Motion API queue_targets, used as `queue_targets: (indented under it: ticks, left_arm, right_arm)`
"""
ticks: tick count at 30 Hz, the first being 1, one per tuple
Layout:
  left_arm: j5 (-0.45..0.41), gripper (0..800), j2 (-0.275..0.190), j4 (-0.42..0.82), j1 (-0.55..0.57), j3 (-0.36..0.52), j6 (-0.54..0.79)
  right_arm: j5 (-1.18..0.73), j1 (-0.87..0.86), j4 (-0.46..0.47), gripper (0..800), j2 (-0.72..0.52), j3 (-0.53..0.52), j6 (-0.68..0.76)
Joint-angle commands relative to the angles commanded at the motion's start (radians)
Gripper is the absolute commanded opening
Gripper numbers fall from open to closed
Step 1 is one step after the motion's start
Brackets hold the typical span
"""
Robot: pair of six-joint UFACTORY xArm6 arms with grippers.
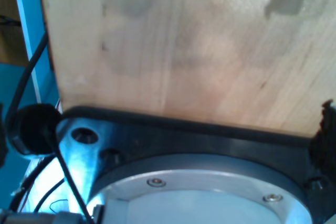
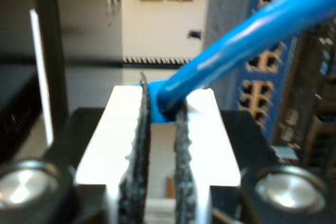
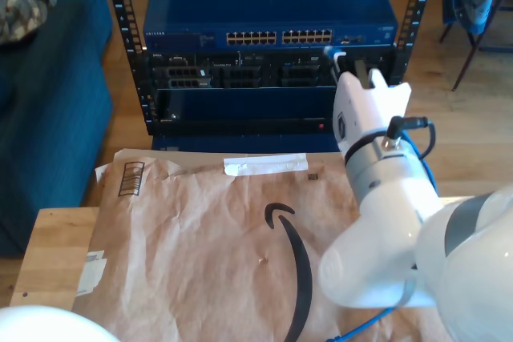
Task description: Grab the cable and plug it in
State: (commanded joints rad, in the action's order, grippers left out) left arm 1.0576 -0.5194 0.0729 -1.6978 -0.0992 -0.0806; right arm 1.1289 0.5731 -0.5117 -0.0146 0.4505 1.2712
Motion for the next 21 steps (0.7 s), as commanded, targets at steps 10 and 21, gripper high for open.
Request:
queue_targets:
  ticks: [10, 21]
  left_arm:
    - [0.003, 800, 0.0, 0.0, 0.0, 0.0, -0.002]
    - [0.003, 799, 0.0, 0.0, 0.0, 0.0, -0.002]
  right_arm:
    - [0.08, -0.02, -0.014, 0, 0.054, 0.061, 0.028]
    - [0.126, -0.02, -0.015, 1, 0.193, 0.143, 0.026]
